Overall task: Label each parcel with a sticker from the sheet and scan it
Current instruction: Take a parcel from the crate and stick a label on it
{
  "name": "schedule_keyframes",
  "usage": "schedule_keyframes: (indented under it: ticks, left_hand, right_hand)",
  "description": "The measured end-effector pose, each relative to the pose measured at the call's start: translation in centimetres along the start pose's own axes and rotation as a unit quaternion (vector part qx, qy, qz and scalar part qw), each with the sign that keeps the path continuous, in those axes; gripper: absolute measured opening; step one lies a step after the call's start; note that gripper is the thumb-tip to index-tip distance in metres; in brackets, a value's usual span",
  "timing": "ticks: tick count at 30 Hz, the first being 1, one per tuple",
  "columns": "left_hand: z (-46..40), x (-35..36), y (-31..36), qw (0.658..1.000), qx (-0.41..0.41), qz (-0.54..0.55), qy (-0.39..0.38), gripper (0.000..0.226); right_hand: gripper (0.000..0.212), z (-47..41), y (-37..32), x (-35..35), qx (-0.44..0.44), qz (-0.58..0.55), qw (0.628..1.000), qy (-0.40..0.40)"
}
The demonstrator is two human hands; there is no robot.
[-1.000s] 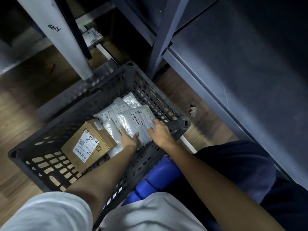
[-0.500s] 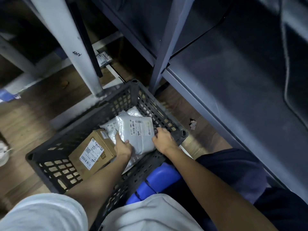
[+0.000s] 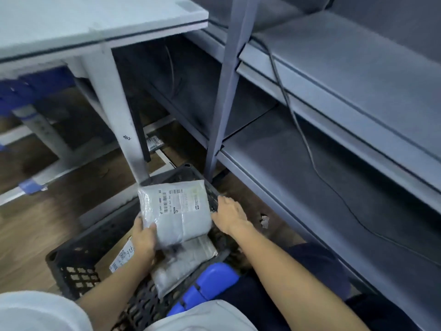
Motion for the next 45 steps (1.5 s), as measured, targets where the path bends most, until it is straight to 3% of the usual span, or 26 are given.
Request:
schedule_keyframes:
  ticks: [9,15,19,25,36,40,45]
  left_hand:
    - [3.0,-0.3,12.1,0.989,0.128,0.079,0.003,0.043]
    - [5.9,-1.3,22.6,0.962,0.251,0.107,-0.007,0.047]
    - [8.0,-0.6,27.9,0.945,0.298,0.131,-0.039,0.047]
    - [11.7,2.6,29.1,0.935,0.323,0.141,-0.042,0.04]
    - [14.9,10.7,36.0,0.916,0.34,0.152,-0.147,0.051]
    - [16.0,11.4,39.4,0.895,0.379,0.143,-0.188,0.05]
    - [17.9,13.4,44.9,0.867,0.414,0.16,-0.228,0.049]
  right_hand:
    - [0.042,7.2,-3.4,-12.9,-0.049,0.027,0.984,0.17]
    - [0.033,14.9,-6.5,-23.9,-0.105,0.048,0.943,0.311]
    - [0.039,20.1,-6.2,-29.5,-0.104,0.073,0.918,0.377]
    - [0.037,25.9,-1.3,-34.7,-0.039,0.086,0.896,0.433]
    - [0.015,30.9,7.7,-37.5,0.058,0.064,0.878,0.471]
    - [0.003,32.0,9.8,-38.2,0.075,0.048,0.875,0.477]
    - [0.026,33.1,11.5,-38.6,0.092,0.044,0.875,0.474]
Point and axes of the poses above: each hand's wrist, its own z-axis away from the middle knuckle, its own x-axis out of the palm, y = z × x, the point moved 9 cm from there along -z, towards the middle knuckle, and after that the axes turned 12 degrees about -y, right-handed, at the moved point
